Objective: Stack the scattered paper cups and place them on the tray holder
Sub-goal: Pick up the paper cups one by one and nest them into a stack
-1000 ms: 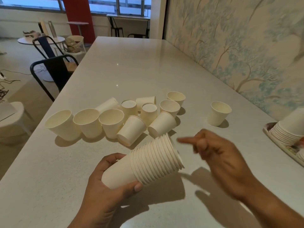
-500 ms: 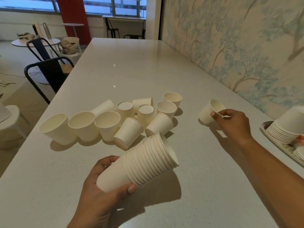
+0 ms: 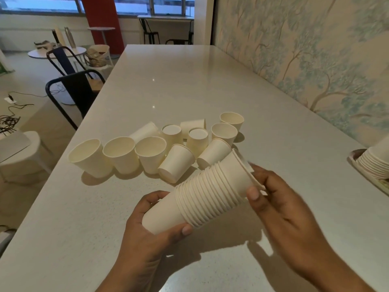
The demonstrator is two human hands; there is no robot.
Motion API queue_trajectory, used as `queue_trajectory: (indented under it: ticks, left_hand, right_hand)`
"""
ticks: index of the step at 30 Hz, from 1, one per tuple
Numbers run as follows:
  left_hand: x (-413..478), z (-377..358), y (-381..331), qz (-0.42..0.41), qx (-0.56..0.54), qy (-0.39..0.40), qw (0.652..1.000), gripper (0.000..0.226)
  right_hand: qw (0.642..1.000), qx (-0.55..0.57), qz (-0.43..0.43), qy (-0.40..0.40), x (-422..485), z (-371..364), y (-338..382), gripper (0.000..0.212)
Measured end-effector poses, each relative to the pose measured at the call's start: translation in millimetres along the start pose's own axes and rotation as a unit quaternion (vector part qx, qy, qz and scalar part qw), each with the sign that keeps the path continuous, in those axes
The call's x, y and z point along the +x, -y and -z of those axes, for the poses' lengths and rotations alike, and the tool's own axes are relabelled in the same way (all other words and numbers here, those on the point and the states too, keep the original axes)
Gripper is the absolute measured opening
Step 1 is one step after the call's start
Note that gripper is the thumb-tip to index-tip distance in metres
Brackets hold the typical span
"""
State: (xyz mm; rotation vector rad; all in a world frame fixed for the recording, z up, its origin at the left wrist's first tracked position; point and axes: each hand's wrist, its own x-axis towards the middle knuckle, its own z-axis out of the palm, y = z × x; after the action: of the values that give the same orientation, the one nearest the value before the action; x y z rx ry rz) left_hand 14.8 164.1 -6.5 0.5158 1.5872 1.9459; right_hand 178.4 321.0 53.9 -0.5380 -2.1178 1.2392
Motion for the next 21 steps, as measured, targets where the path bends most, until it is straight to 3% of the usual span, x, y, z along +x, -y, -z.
queue_trajectory:
  ticks: [4,7,9,12,15,21]
  left_hand:
    - [-3.8,-3.3,-3.6,-0.010,0.013,0.011,1.000,0.065]
    - [-10.4,-6.7,-6.8,-0.015,0.018,0.048,0.999,0.059]
    - [-15.9,-12.1,-8.4,-0.007,0.034,0.088,0.996,0.054]
    - [-22.1,-27.0,-10.5,0.017,0.019,0.135,0.991,0.065]
    - [-21.3,-42.9,-19.4,0.018,-0.010,0.160,0.987,0.052]
    - [-25.3,-84.4,-31.9,-0.012,0.031,0.218,0.975,0.047]
  right_hand:
    - [0.994,-0.092,0.050,-0.029,-16.6,-27.1,0.6,0.062]
    - [0.989,-0.143,0.012,-0.028,-28.4,-46.3,2.3,0.117]
    - [0.980,-0.190,-0.030,-0.044,-30.7,-49.1,5.9,0.143]
    - [0.968,-0.239,-0.032,-0.076,-28.5,-37.3,12.9,0.153]
    - [0.961,-0.257,-0.036,-0.096,-26.8,-18.5,22.4,0.156]
    - [0.942,-0.300,-0.026,-0.150,-35.2,18.5,28.4,0.152]
